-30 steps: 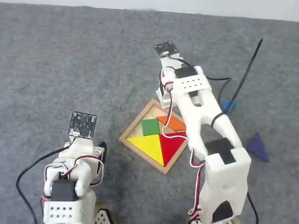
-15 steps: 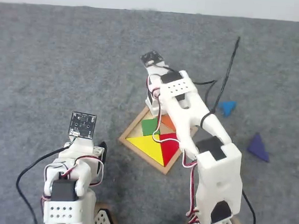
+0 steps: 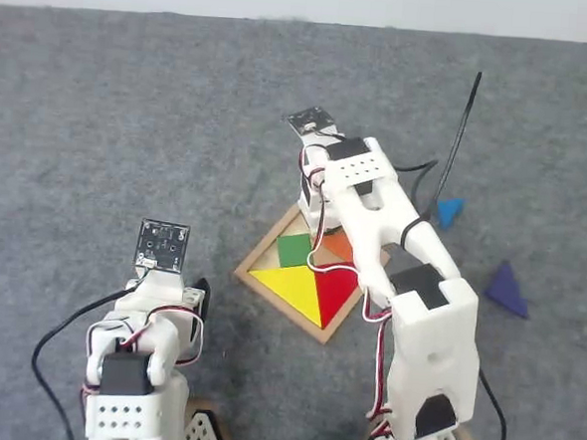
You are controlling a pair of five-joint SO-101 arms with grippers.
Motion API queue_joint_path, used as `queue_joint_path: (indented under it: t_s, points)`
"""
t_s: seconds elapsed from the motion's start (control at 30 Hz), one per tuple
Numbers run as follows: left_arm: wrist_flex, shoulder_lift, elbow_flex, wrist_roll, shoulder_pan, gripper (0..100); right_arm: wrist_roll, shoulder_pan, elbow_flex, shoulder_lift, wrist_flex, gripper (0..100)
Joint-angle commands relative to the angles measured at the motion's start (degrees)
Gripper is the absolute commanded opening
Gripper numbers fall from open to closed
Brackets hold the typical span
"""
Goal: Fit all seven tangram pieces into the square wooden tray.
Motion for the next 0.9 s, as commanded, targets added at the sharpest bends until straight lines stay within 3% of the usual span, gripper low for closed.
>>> queue_joint_path:
  t_s: [0.0, 0.23, 0.37, 0.5, 0.73, 0.87]
  points:
    - [0.53, -1.58, -0.48, -0.35, 0.09, 15, -0.62, 0.66, -3.34, -5.14, 0.31, 0.6]
    - [0.53, -1.58, -0.48, -0.35, 0.09, 15, -0.7, 4.35, -3.08, -21.14, 6.81, 0.6]
    - [0.53, -1.58, -0.48, -0.35, 0.09, 15, -0.26, 14.11, 2.37, -30.37, 10.15, 0.6]
    - [0.53, -1.58, -0.48, -0.35, 0.09, 15, 4.57, 24.04, 15.91, -35.56, 4.53, 0.6]
    - [0.53, -1.58, -0.48, -0.35, 0.09, 15, 12.92, 33.71, 29.45, -36.53, 1.71, 0.7]
    - [0.53, -1.58, -0.48, -0.35, 0.09, 15, 13.89, 39.25, 30.68, -36.62, 4.35, 10.5]
